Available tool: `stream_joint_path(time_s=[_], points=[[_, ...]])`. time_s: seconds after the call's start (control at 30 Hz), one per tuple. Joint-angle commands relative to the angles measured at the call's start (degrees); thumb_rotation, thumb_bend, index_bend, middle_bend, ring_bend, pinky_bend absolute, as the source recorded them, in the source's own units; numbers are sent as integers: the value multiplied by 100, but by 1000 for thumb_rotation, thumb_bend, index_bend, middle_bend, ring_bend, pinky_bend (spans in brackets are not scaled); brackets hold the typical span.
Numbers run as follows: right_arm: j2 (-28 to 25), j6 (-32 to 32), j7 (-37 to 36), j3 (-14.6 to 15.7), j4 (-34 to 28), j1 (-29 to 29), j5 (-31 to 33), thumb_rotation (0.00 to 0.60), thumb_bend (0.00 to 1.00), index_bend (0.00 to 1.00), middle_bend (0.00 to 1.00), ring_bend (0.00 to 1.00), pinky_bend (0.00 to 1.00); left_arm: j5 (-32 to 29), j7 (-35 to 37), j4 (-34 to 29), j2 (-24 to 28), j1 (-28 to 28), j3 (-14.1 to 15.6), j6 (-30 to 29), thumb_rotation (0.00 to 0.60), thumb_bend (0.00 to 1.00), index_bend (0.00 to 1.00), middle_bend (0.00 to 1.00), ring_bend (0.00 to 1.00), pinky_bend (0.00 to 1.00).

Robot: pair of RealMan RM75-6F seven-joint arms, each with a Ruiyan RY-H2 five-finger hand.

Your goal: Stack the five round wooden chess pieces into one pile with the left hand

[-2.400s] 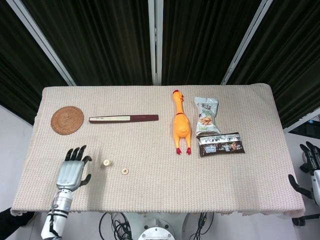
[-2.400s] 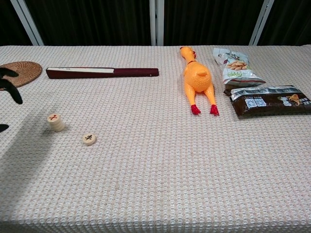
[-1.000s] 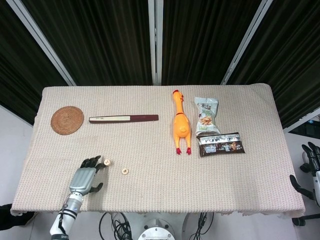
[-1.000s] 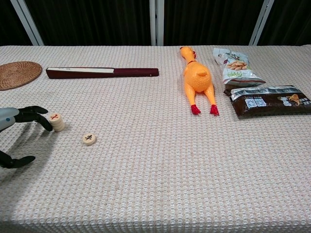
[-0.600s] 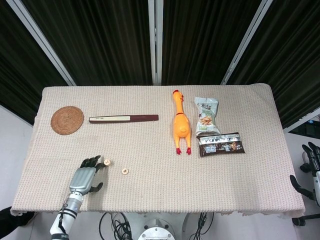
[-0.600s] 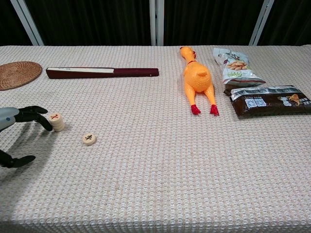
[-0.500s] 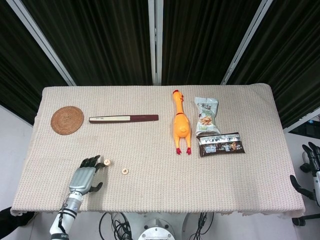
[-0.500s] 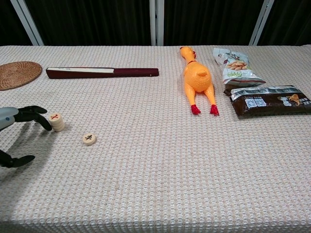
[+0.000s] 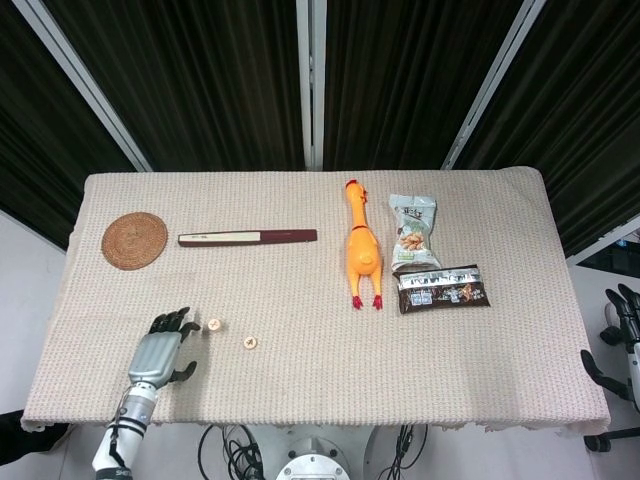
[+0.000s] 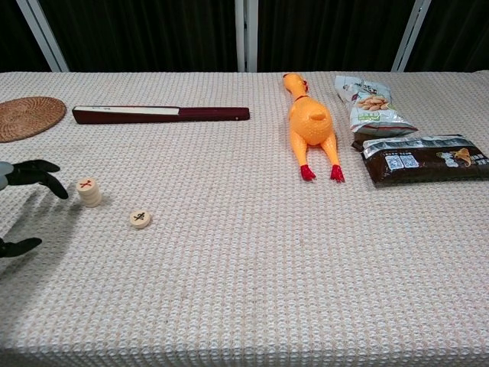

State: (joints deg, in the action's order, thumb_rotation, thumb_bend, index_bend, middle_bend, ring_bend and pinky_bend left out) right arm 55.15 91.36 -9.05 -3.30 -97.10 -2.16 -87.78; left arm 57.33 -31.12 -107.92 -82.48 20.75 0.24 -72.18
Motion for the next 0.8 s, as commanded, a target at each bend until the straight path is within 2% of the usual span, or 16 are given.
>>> stream_joint_path(time_s=[0.03,0.1,0.27,0.4,0.57,0.67,0.8], points=[[0,5,-6,1,4,-3,-4,600,267,0,0,0,0,115,-64,-146,129,-125,-99,-417,600,322,224,0,0,0],[2,3,-2,1,5,-2,-6,600,267,0,0,0,0,226,-84,-227,169,-175,-137,-603,600,322,211,0,0,0],[18,-3,46,-1,-4,3,-4,600,267,0,0,0,0,965,-117,-388,141,-226,-126,-978,600,321,193,0,0,0],[33,1,87,-3,-13,4,-3,600,268,0,0,0,0,1539,-32,-321,7,-119,48,-751,600,320,199,0,0,0],[49,41,107,-10,-10,-11,-9,600,267,0,0,0,0,2170,306,238,-404,107,172,-291,600,321,252,0,0,0],[32,91,55,-10,-5,-34,-32,600,267,0,0,0,0,2203,235,489,-614,246,123,-39,600,321,279,0,0,0],[1,144,-56,-19,16,-60,-36,600,267,0,0,0,0,1721,-174,628,-733,427,-29,367,600,321,294,0,0,0]])
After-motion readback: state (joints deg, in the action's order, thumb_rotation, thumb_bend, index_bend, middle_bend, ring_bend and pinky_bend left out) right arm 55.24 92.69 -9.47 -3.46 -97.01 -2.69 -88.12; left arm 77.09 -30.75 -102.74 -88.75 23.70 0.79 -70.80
